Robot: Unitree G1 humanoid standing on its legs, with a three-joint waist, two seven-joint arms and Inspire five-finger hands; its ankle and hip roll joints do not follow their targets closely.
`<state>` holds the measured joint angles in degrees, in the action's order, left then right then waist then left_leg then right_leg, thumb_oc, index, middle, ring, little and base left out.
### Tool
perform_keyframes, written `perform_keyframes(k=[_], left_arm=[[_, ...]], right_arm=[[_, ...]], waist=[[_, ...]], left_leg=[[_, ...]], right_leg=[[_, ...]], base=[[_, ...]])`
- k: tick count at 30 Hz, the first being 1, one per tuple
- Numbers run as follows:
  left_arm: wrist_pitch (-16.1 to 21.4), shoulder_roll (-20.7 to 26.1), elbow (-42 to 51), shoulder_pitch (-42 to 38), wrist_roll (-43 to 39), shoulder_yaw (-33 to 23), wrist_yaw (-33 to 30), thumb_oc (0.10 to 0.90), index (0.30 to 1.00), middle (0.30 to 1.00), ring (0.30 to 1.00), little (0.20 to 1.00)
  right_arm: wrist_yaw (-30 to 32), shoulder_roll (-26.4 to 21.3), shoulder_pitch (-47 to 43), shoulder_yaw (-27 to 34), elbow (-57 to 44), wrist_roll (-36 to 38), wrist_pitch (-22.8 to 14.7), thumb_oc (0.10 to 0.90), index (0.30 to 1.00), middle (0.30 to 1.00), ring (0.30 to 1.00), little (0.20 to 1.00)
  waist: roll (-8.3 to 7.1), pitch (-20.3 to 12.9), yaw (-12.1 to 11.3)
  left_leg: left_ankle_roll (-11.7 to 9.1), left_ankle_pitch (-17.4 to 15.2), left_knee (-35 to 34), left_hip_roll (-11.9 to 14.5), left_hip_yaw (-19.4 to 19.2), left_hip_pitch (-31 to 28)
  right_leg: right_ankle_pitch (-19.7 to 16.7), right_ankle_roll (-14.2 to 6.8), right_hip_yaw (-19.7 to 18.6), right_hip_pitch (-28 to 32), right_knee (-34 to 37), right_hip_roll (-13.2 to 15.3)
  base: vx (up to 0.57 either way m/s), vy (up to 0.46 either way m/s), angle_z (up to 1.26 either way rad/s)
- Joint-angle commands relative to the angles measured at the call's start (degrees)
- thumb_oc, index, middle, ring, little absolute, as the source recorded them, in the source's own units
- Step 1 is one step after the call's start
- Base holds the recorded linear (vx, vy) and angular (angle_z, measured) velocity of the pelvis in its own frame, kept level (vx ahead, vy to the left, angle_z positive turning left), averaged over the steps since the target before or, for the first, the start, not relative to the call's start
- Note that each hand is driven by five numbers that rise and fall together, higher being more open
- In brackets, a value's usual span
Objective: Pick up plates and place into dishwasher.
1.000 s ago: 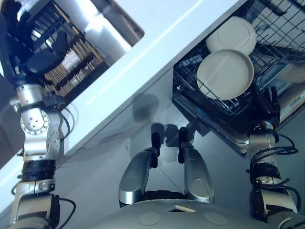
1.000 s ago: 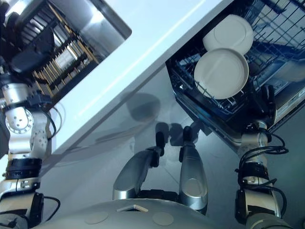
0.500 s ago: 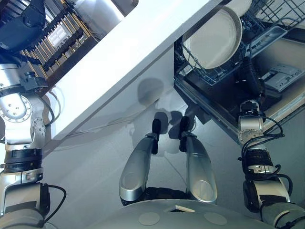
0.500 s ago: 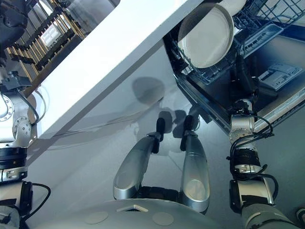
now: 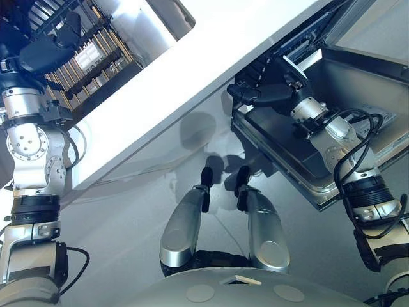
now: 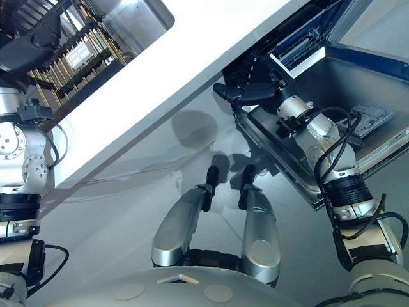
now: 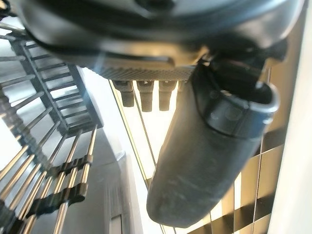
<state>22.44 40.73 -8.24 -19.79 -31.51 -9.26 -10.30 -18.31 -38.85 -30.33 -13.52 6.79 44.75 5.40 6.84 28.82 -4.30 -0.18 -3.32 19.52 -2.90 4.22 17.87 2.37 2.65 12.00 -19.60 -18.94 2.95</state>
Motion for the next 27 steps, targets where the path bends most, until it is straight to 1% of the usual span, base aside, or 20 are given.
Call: perform_keyframes(k=[1, 4, 8, 11, 13, 15, 16, 19, 22, 24, 26, 27], left_arm=[[4.6, -0.4, -5.0, -1.7, 0.5, 2.1, 0.5, 0.800, 0.900, 0.900, 0.900, 0.900], [4.7, -1.1, -4.8, -0.8, 1.0, 2.4, 0.8, 0.800, 0.900, 0.900, 0.900, 0.900], [5.2, -2.0, -4.3, 0.7, 1.5, 2.0, 0.8, 0.800, 0.900, 0.900, 0.900, 0.900], [6.4, -2.3, -3.1, 3.5, 1.9, 0.8, 0.5, 0.800, 0.900, 0.900, 0.900, 0.900], [6.8, -2.4, -2.3, 5.1, 2.1, -0.1, 0.1, 0.800, 0.900, 0.900, 0.900, 0.900], [7.7, -2.9, -1.8, 6.9, 2.1, -1.2, -0.1, 0.800, 0.900, 0.900, 0.900, 0.900], [8.3, -3.7, -1.3, 8.6, 2.4, -2.1, 0.0, 0.800, 0.900, 0.900, 0.900, 0.900], [9.8, -6.2, -0.3, 12.3, 3.6, -4.6, 0.3, 0.800, 0.900, 0.900, 0.900, 0.900], [10.2, -7.3, 0.3, 14.3, 3.3, -6.5, 0.8, 0.800, 0.900, 0.900, 0.900, 0.900], [10.7, -8.2, -0.1, 15.5, 2.9, -8.0, 1.7, 0.800, 0.900, 0.900, 0.900, 0.900], [10.9, -8.2, -0.8, 15.7, 3.0, -8.1, 2.0, 0.800, 0.900, 0.900, 0.900, 0.900], [10.9, -8.2, -1.1, 15.5, 2.9, -7.9, 2.0, 0.800, 0.900, 0.900, 0.900, 0.900]], right_arm=[[-2.6, 9.3, -14.8, -4.2, -4.8, 0.5, -4.4, 0.800, 0.900, 0.900, 0.900, 0.900], [-1.7, 9.2, -12.3, -3.0, -0.4, -0.2, -3.9, 0.800, 0.900, 0.900, 0.900, 0.900], [-2.9, 8.1, -7.4, -0.6, 5.0, -2.7, -3.5, 0.800, 0.900, 0.900, 0.900, 0.900], [-4.4, 6.1, 0.3, 2.9, 7.6, -6.2, -5.2, 0.800, 0.900, 0.900, 0.900, 0.900], [-3.9, 5.4, 4.9, 6.0, 8.3, -7.7, -7.4, 0.800, 0.900, 0.900, 0.900, 0.900], [-1.5, 5.2, 9.3, 9.7, 8.3, -7.8, -9.7, 0.800, 0.900, 0.900, 0.900, 0.900], [0.4, 5.2, 13.0, 13.4, 8.4, -7.8, -11.5, 0.800, 0.900, 0.900, 0.900, 0.900], [6.4, 6.4, 19.9, 22.1, 7.9, -9.0, -14.0, 0.800, 0.900, 0.900, 0.900, 0.900], [11.1, 7.4, 23.6, 27.6, 8.7, -8.9, -17.9, 0.800, 0.900, 0.900, 0.900, 0.900], [16.0, 7.8, 25.8, 32.4, 10.6, -9.5, -21.8, 0.800, 0.900, 0.900, 0.900, 0.900], [18.9, 7.6, 26.5, 34.6, 11.9, -10.6, -23.9, 0.800, 0.900, 0.900, 0.900, 0.900], [20.9, 7.3, 26.6, 35.3, 12.4, -11.2, -24.3, 0.800, 0.900, 0.900, 0.900, 0.900]], waist=[[-4.73, -4.3, -2.9], [-4.67, -5.0, -2.7], [-4.71, -5.6, -2.1], [-4.68, -5.8, -0.9], [-4.71, -6.0, 0.0], [-4.80, -6.1, 0.9], [-4.84, -6.2, 1.7], [-5.02, -6.9, 3.5], [-5.14, -7.4, 4.8], [-5.14, -8.1, 5.9], [-5.03, -8.4, 6.5], [-4.95, -8.6, 6.8]], left_leg=[[4.7, -0.6, -4.9, -3.3, -2.8, -2.2], [4.6, -0.4, -6.0, -3.2, -2.8, -3.6], [4.5, -0.2, -7.7, -3.1, -2.9, -5.2], [4.3, 0.3, -9.9, -2.8, -3.3, -6.7], [4.3, 0.5, -11.0, -2.6, -3.7, -7.2], [4.3, 0.6, -12.0, -2.4, -4.1, -7.9], [4.3, 0.5, -12.5, -2.3, -4.4, -8.5], [4.3, 0.4, -13.7, -2.0, -5.1, -9.3], [4.2, 0.3, -14.4, -1.8, -5.8, -10.1], [4.1, 0.1, -15.0, -1.7, -6.5, -10.9], [4.1, -0.2, -15.0, -1.6, -7.0, -11.4], [4.1, -0.4, -14.9, -1.6, -7.2, -11.6]], right_leg=[[2.9, -4.0, -3.6, 1.7, -0.4, 0.2], [2.6, -4.3, -3.6, 3.2, 0.8, 0.3], [2.2, -4.7, -3.9, 4.3, 2.1, 0.1], [1.8, -5.1, -4.3, 5.1, 3.3, -0.1], [1.6, -5.4, -4.7, 5.2, 3.7, -0.2], [1.5, -5.6, -5.0, 5.3, 4.2, -0.4], [1.5, -5.8, -5.2, 5.6, 4.4, -0.5], [1.4, -6.2, -5.9, 5.7, 5.2, -1.0], [1.4, -6.5, -6.5, 6.1, 5.8, -1.3], [1.5, -6.6, -7.1, 6.7, 6.5, -1.6], [1.5, -6.7, -7.5, 7.0, 6.7, -1.7], [1.6, -6.7, -7.7, 7.2, 6.8, -1.7]], base=[[0.06, 0.002, 0.02], [0.07, 0.010, 0.02], [0.02, 0.006, 0.02], [0.00, 0.015, 0.03], [-0.02, 0.032, 0.05], [-0.01, 0.013, 0.02], [-0.03, 0.028, -0.04], [-0.03, 0.027, -0.10], [-0.02, 0.017, -0.24], [0.00, 0.006, -0.25], [0.00, -0.002, -0.24], [0.00, -0.003, -0.23]])
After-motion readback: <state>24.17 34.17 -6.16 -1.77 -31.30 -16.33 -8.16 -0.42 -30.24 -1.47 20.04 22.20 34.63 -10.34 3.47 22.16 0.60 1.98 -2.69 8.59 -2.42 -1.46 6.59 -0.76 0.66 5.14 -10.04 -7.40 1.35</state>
